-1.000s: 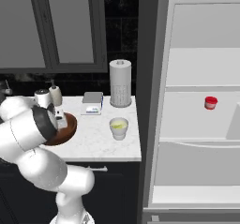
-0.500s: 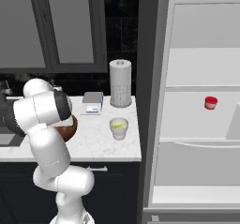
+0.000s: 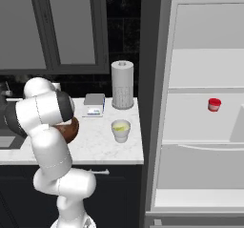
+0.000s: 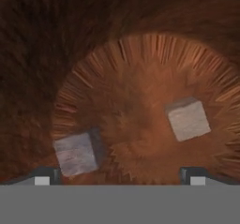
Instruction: Grab a lemon wedge from the fridge and one ice cube from the ice bowl, and put them in the glass of lemonade.
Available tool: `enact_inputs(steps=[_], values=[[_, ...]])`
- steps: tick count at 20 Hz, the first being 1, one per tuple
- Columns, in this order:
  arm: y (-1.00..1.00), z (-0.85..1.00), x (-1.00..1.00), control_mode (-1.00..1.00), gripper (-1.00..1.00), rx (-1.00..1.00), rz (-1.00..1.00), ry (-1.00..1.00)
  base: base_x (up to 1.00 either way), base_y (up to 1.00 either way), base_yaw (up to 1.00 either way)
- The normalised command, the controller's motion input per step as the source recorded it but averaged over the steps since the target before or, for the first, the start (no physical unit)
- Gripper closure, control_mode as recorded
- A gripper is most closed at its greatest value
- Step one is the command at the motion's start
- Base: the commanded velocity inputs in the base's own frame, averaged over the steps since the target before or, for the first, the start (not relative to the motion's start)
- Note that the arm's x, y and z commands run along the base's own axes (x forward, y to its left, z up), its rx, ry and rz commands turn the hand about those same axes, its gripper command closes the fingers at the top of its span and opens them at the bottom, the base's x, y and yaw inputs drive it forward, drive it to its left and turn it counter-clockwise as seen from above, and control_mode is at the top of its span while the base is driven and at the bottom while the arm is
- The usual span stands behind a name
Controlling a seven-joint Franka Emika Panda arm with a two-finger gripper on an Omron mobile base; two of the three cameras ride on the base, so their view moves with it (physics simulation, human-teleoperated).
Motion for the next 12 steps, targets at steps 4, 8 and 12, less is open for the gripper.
enact_inputs(steps=[4,8,12], values=[[0.01,-0.07,0.11,-1.0,-1.0,0.0,0.0,-0.03,0.0,0.0,0.0],[0.0,0.21,0.1,-1.0,-1.0,0.0,0.0,-0.02,0.0,0.0,0.0],[0.0,0.35,-0.08,-1.0,-1.0,0.0,0.0,0.0,0.0,0.0,0.0]])
